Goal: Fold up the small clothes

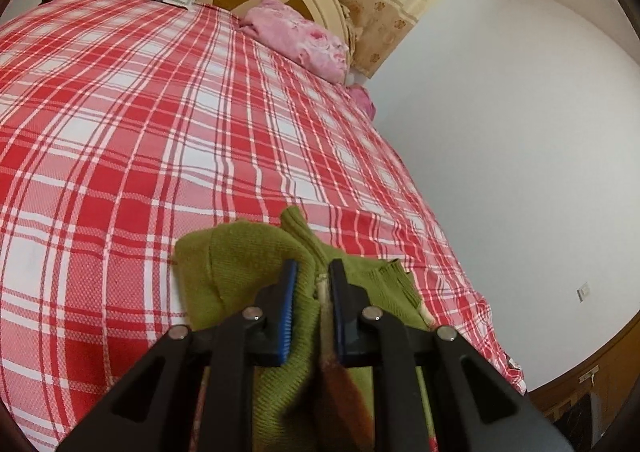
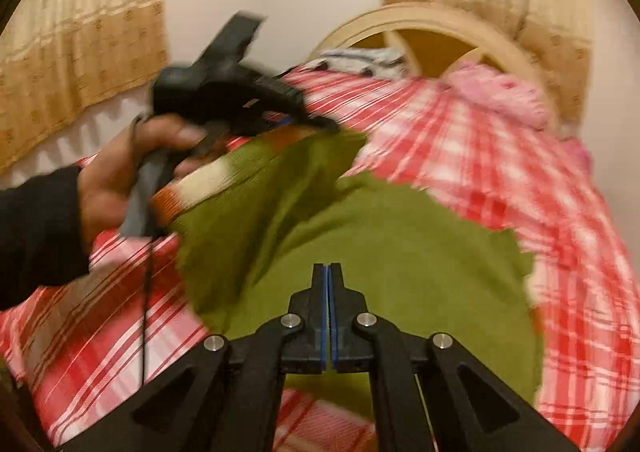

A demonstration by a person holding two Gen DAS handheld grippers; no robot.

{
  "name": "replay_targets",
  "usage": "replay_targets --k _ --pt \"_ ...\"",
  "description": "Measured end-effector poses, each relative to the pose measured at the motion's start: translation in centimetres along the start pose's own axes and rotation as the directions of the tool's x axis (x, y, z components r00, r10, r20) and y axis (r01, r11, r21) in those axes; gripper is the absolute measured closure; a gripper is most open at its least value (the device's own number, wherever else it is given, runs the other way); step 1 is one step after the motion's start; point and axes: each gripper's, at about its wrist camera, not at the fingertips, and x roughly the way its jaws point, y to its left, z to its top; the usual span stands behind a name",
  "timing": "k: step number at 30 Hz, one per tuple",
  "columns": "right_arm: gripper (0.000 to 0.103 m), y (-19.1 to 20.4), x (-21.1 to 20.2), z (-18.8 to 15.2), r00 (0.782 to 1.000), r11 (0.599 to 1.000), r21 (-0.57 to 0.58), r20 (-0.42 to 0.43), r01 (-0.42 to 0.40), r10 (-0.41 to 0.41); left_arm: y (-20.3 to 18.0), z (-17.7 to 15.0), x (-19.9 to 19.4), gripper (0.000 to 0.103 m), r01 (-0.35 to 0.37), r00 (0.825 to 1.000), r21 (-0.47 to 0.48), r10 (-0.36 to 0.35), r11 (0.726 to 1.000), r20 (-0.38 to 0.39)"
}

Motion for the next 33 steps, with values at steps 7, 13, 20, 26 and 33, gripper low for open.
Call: replay_targets --k 7,13,20,26,33 --pt "0.102 3.1 2.5 -0.7 0.995 0.996 -0.055 -0.076 -0.067 0.063 -0.9 0.0 0.3 0.087 -0.011 0.999 0.04 0.012 0.999 -0.03" --pt "0.101 5.2 3.6 -1.3 0.987 0.988 -0.077 -0.097 -0.135 0.127 -0.6 -0.1 0.1 0.087 0.005 1.0 0.036 -0.004 0.999 -0.021" --pt "0.101 3.5 4.7 -1.7 0.981 0.992 0.033 -0.145 -0.122 0.125 -1.4 -0.1 0.2 0.087 0.021 1.0 0.062 -0.019 0.998 -0.02" --pt "0.101 1.2 3.7 -1.7 0.996 0.998 0.048 -0.075 -0.04 0.044 -1.5 -0.2 0.1 0.087 0.02 1.0 0.071 -0.02 0.997 -0.012" --pt "0.026 -2.4 2.5 -1.9 0.999 0.982 0.187 -0.008 0.035 -0.034 -1.4 -0.3 -0.1 0.087 0.016 1.0 0.069 -0.015 0.998 -0.012"
